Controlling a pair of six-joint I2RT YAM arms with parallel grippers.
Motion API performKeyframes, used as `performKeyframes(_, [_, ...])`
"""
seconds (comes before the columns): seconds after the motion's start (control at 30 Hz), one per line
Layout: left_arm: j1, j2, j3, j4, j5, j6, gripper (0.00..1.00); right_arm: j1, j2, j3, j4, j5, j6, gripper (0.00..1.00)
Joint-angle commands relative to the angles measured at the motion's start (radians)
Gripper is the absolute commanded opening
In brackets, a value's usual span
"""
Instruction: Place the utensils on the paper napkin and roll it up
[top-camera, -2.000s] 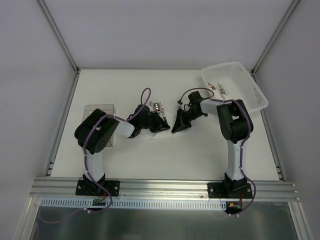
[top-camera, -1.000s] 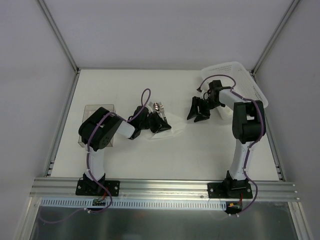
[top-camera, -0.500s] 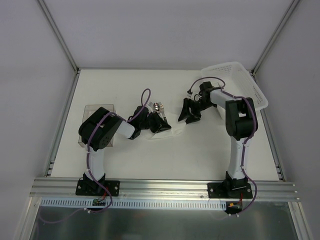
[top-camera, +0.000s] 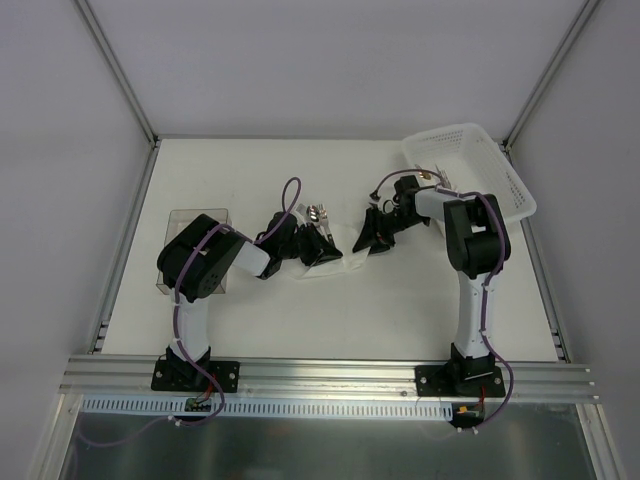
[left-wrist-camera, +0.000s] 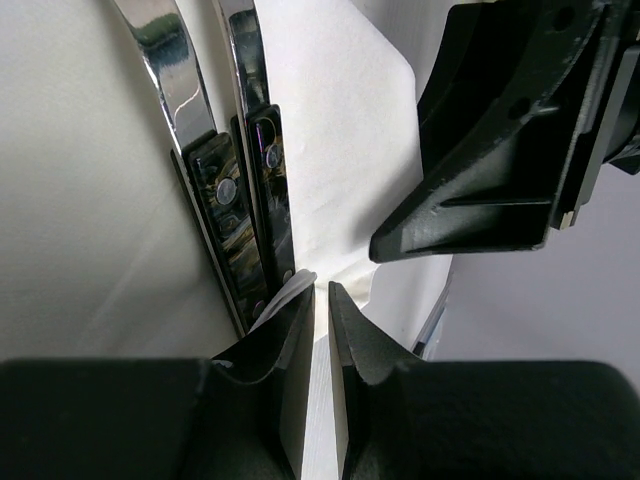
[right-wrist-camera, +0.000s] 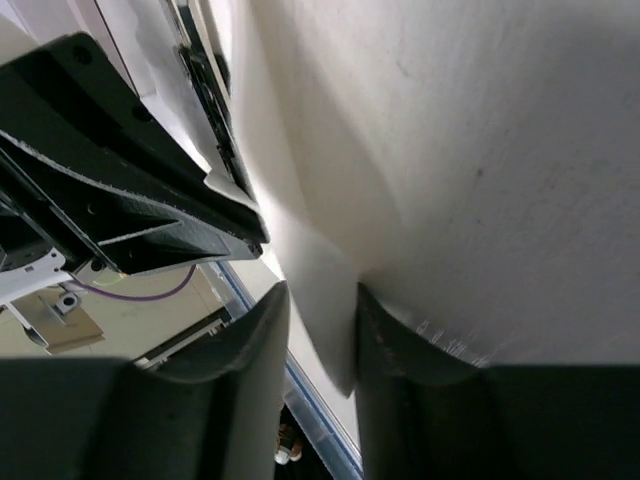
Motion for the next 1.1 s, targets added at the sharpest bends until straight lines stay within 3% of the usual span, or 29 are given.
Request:
performKeyframes(0.0, [0.015, 0.028, -0.018, -0.079, -0.031, 0.025, 0.13, 0.006, -0.061, -0.008, 0.077, -0.034, 0.082, 0.31])
performKeyframes(0.07, [0.018, 0.023, -0.019, -0.077, -0.03, 0.027, 0.13, 0.014, -0.063, 0.004, 0.079, -0.026, 0.104, 0.23])
performKeyframes(0.23, [0.017, 0.018, -0.027, -0.071, -0.031, 0.028, 0.13, 0.041, -0.067, 0.024, 0.089, -0.022, 0.13, 0.17])
performKeyframes(0.63, [0.02, -0.052, -0.044, -0.06, -0.025, 0.048, 0.17, 0.086, -0.052, 0.035, 0.091, 0.003, 0.15, 0.09])
performKeyframes(1.07, [0.018, -0.229, -0.049, -0.18, -0.034, 0.122, 0.21, 0.097, -0.043, 0.05, 0.091, 0.023, 0.153, 0.06])
